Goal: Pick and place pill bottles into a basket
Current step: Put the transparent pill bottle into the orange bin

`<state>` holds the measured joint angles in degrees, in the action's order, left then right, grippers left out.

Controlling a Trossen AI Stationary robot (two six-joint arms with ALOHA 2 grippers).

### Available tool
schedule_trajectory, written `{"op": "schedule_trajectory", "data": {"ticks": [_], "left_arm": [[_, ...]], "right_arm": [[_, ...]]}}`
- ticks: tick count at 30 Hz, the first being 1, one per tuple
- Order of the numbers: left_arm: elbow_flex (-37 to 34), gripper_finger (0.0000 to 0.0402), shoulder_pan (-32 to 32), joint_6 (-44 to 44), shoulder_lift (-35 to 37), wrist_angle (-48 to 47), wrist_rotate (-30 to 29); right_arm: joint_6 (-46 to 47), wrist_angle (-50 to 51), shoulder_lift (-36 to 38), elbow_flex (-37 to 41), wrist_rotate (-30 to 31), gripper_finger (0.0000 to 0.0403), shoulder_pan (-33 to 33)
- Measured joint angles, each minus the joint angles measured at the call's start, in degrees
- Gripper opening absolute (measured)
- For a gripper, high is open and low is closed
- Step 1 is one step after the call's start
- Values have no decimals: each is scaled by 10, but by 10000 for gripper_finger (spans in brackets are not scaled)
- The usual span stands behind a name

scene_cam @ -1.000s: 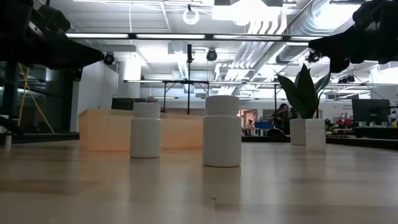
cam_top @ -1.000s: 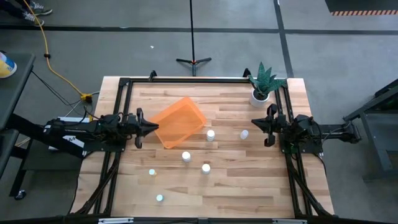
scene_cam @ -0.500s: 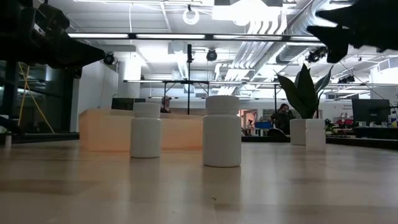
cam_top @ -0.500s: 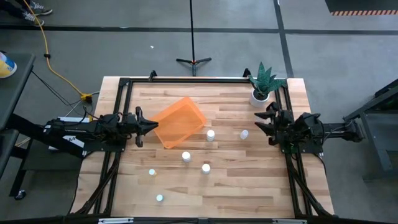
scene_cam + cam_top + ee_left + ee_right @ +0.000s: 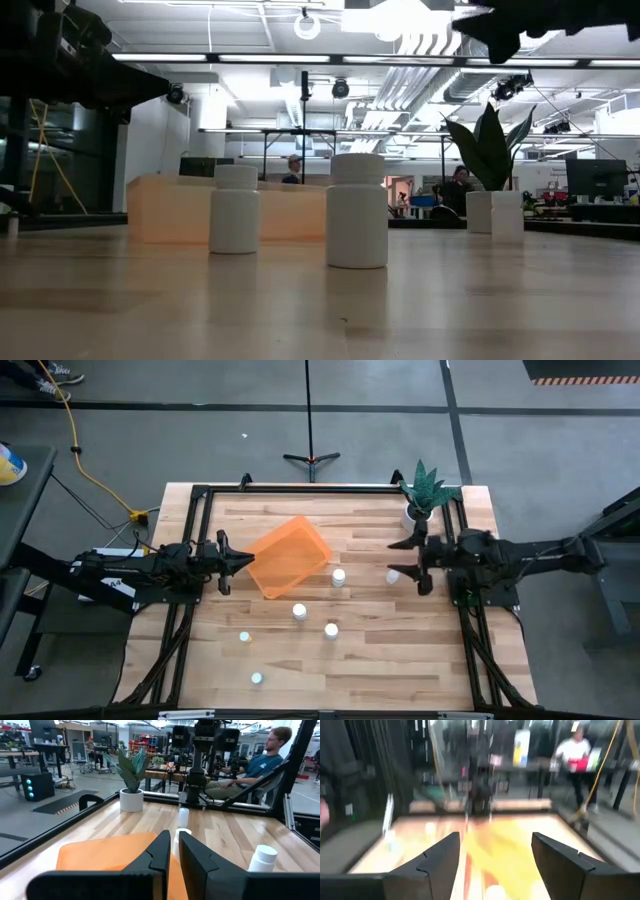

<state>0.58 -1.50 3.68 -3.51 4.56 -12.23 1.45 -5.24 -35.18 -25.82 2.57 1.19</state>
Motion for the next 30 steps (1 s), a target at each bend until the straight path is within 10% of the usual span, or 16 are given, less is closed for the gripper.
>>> {"op": "schedule_trajectory", "data": {"ticks": [19,30], "left_arm": [[0,74,0,11,0,-17,1],[0,74,0,13,0,-17,1]], "right_arm": [[84,397,-58,-126,167,238,77],[134,428,-132,-127,146,238,79]]}}
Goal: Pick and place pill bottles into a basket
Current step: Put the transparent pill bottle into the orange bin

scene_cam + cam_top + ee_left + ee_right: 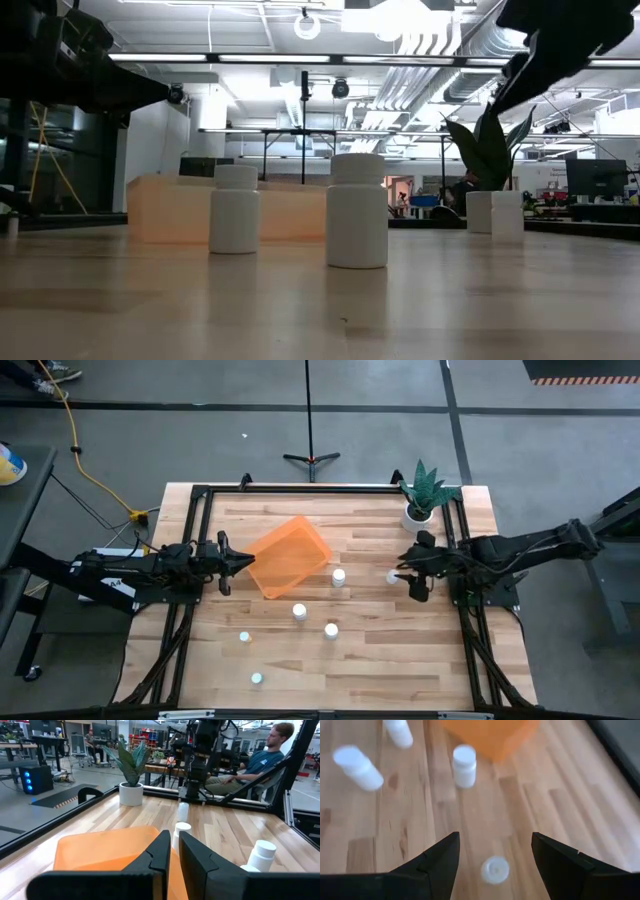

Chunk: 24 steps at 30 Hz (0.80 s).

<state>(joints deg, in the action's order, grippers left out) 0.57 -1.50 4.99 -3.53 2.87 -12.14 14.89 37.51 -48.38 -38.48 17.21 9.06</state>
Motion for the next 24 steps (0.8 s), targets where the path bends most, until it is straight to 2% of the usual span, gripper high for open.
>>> {"op": "schedule_trajectory", "data": {"ticks": [8,18,24], "left_arm": [[0,74,0,0,0,0,0],[0,74,0,0,0,0,0],[0,74,0,0,0,0,0]], "right_arm": [[2,1,-72,0,-19,238,0],[6,25,-133,0,-9,238,0],[7,23,-164,0,17,238,0]]}}
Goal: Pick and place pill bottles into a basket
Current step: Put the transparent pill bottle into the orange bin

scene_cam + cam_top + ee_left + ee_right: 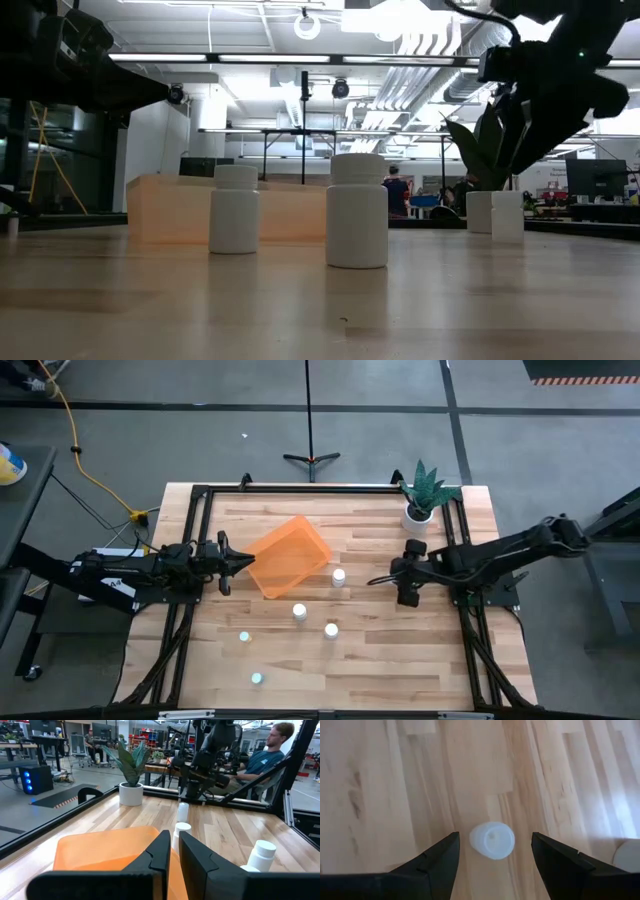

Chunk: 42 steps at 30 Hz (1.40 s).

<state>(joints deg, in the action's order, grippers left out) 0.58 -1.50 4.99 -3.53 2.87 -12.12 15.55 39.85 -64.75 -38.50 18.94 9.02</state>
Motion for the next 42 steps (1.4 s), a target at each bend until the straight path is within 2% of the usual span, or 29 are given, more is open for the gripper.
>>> {"op": "schedule_trajectory", "data": {"ticks": [9,15,27,42], "left_arm": [[0,74,0,-1,0,0,0],[0,74,0,-2,0,0,0],[0,74,0,-2,0,-1,0],[0,74,0,-2,0,-1,0]], "right_arm": [[0,-10,-49,0,3,238,0],[0,-11,-83,0,36,238,0],[-5,-20,-137,0,32,238,0],[0,-32,-156,0,28,238,-22]]}}
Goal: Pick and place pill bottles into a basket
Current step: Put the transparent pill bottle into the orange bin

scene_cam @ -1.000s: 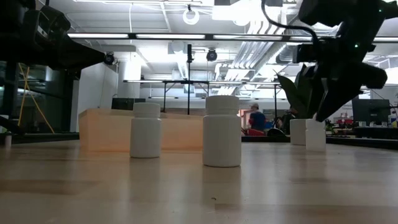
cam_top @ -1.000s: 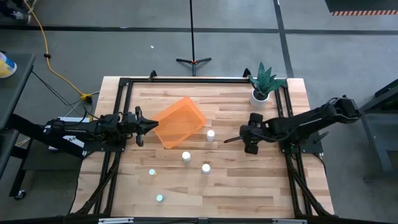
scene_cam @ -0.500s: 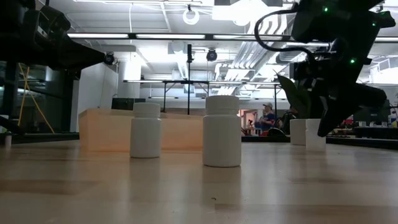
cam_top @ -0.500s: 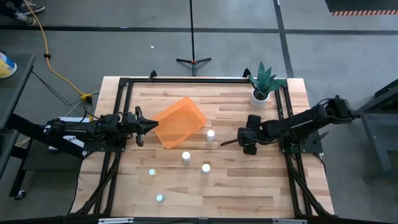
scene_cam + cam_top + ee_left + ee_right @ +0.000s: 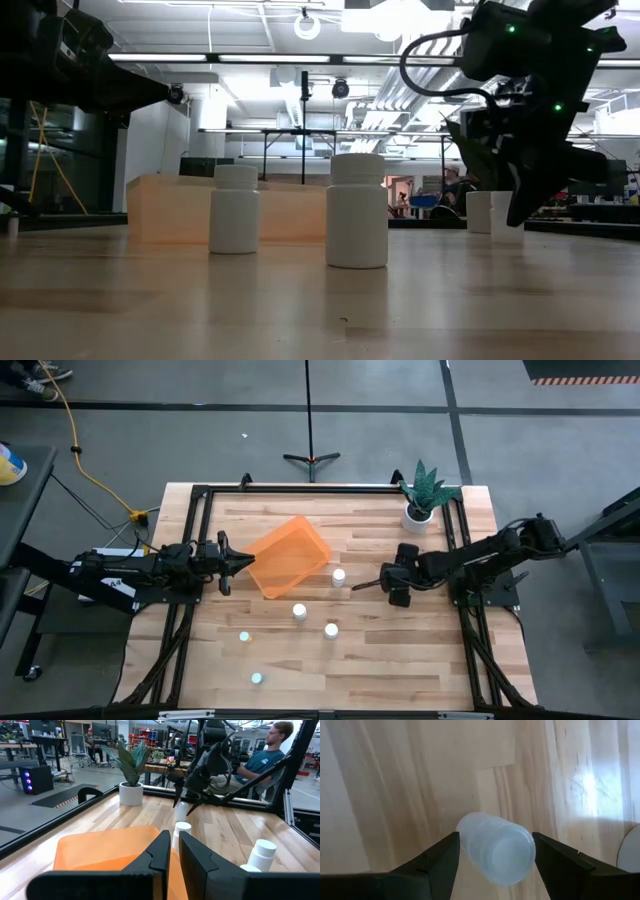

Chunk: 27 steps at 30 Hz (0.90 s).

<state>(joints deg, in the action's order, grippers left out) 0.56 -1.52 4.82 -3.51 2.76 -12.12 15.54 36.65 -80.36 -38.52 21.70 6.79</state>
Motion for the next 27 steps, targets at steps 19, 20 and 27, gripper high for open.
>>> {"op": "schedule_trajectory", "data": {"ticks": [19,20,27], "left_arm": [[0,74,0,0,0,1,-3],[0,74,0,0,0,1,-3],[0,74,0,0,0,2,-23]], "right_arm": [[-5,-9,0,0,-30,162,-20],[-5,-10,0,0,-30,154,-20],[-6,-19,1,0,-30,138,-21]]}}
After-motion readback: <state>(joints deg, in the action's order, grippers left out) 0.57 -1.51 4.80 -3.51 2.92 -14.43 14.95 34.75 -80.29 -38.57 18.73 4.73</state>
